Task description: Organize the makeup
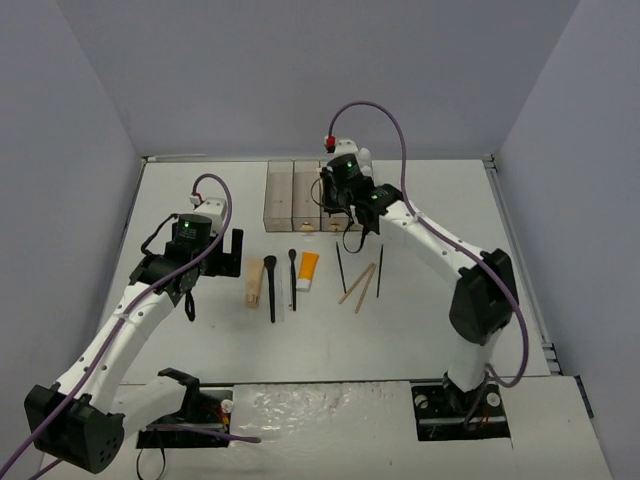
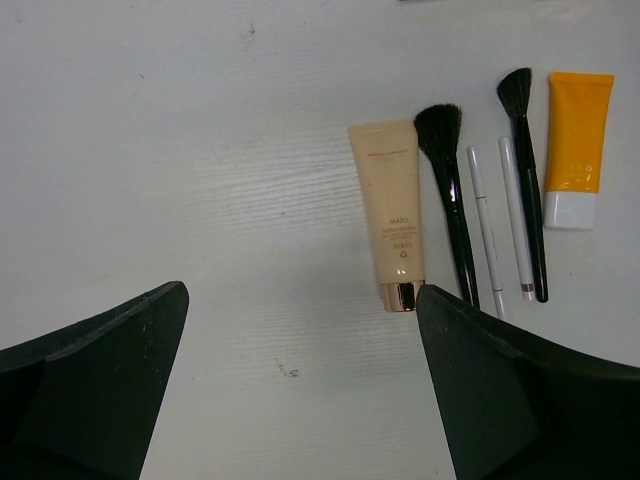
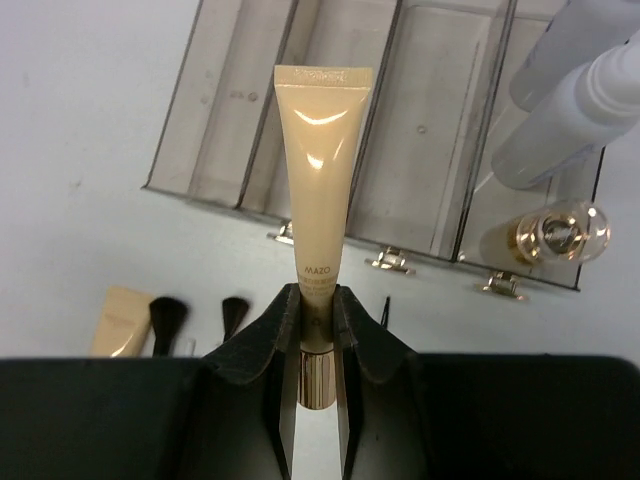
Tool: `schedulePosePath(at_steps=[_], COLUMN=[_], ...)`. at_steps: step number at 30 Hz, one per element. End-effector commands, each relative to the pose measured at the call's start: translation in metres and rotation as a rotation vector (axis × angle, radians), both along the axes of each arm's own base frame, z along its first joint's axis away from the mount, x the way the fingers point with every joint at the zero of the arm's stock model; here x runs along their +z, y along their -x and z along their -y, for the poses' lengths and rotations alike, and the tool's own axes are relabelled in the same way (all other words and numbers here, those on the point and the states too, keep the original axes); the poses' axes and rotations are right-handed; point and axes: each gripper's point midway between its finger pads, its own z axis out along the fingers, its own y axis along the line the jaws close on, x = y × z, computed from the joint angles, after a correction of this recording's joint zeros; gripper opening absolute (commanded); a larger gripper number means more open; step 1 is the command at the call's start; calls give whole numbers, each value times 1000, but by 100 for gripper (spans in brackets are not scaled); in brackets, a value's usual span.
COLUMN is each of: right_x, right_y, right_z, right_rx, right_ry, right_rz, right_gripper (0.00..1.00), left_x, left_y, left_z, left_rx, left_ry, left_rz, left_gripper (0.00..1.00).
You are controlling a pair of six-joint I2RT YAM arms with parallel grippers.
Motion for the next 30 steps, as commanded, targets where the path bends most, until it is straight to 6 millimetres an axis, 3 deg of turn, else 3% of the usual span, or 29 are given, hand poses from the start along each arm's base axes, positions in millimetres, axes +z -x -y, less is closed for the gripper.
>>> schedulePosePath(at_steps=[1, 3, 5, 11, 14, 17, 20, 23, 26, 30], right_x=[3, 2, -16, -54, -62, -62, -59, -48, -34, -18], right_y=[-64, -83, -97, -117, -120, -120, -119, -115, -102, -67], right_z=[20, 25, 28, 28, 22, 18, 16, 16, 8, -7], right_rx=[-119, -147, -162, -157, -131, -121, -113, -118, -107, -101], right_ry=[20, 15, 29, 35, 17, 2, -5, -5, 1, 33], right_rz=[66, 75, 57, 5, -14, -17, -15, 2, 22, 51], right_gripper=[0, 0, 1, 6, 12, 20, 44, 60, 67, 68], left_x=[14, 13, 13, 13, 11, 10, 9, 9, 8, 10], left_y=[-12, -12, -12, -14, -15, -14, -15, -15, -14, -14], left_z=[-11, -11, -10, -11, -12, -12, -12, -11, -10, -11], left_rx=[74, 76, 75, 83, 88, 89, 89, 89, 84, 89], left_ry=[-12, -9, -3, 7, 16, 20, 26, 31, 37, 38], left_rz=[54, 52, 51, 49, 43, 37, 35, 32, 27, 36], left_gripper=[97, 97, 97, 97, 97, 97, 97, 97, 97, 97])
